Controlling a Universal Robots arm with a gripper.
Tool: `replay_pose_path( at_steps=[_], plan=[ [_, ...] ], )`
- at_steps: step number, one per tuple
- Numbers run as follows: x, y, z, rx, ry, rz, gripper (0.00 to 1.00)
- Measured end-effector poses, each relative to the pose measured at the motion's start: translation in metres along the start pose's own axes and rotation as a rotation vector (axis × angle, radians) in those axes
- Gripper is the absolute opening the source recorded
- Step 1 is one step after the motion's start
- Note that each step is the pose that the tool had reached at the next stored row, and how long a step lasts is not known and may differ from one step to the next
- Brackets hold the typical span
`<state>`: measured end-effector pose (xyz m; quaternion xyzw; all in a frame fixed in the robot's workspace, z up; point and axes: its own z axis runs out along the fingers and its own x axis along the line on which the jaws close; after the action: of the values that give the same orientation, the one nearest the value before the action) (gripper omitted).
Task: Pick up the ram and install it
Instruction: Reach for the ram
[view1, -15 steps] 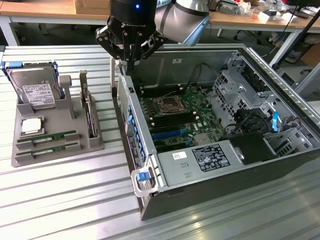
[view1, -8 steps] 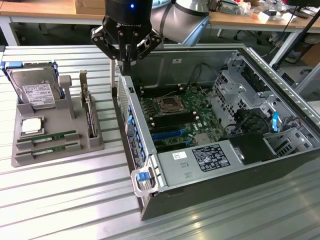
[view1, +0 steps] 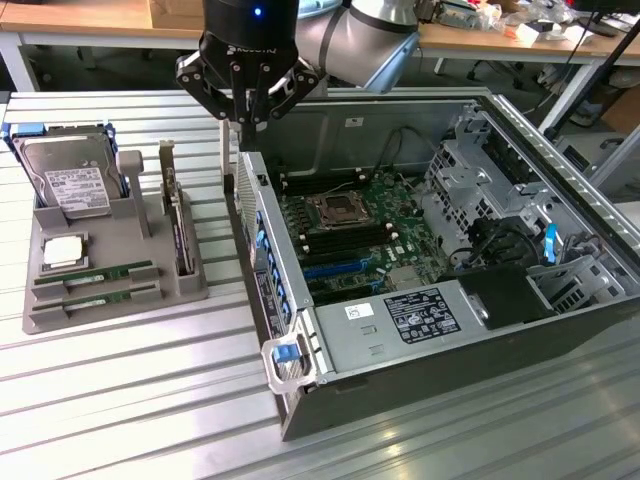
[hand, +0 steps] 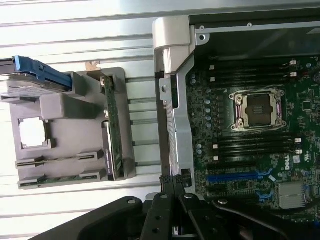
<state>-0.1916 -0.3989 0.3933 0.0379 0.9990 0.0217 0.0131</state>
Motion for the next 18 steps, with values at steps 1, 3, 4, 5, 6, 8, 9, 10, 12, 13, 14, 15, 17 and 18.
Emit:
replay_pose_path(
  at_steps=[1, 3, 4, 5, 6, 8, 9, 10, 12, 13, 14, 15, 17, 18],
  plan=[
    [0.002, -0.0001, 0.0000, 0.0000, 0.0000, 0.000, 0.11],
    [0.005, -0.0004, -0.0001, 0.0001, 0.0000, 0.000, 0.11],
    [0.006, -0.0004, -0.0002, 0.0001, 0.0000, 0.000, 0.11],
    [0.006, -0.0005, -0.0002, 0.0000, 0.0000, 0.000, 0.11],
    [0.007, -0.0006, -0.0002, 0.0000, 0.0000, 0.000, 0.11],
    [0.009, -0.0007, -0.0003, 0.0000, 0.0000, 0.000, 0.11],
    [0.010, -0.0008, -0.0003, 0.0001, 0.0000, 0.000, 0.11],
    [0.013, -0.0009, -0.0004, 0.0000, 0.0000, 0.000, 0.11],
    [0.015, -0.0012, -0.0004, 0.0000, 0.0000, 0.000, 0.11],
    [0.017, -0.0013, -0.0005, 0.0000, 0.0000, 0.000, 0.11],
    [0.019, -0.0014, -0.0006, 0.0001, 0.0001, 0.000, 0.11],
    [0.020, -0.0015, -0.0006, 0.0000, 0.0000, 0.000, 0.11],
    [0.023, -0.0017, -0.0006, 0.0000, 0.0000, 0.000, 0.11],
    [0.024, -0.0018, -0.0007, 0.0000, 0.0000, 0.000, 0.11]
  ],
)
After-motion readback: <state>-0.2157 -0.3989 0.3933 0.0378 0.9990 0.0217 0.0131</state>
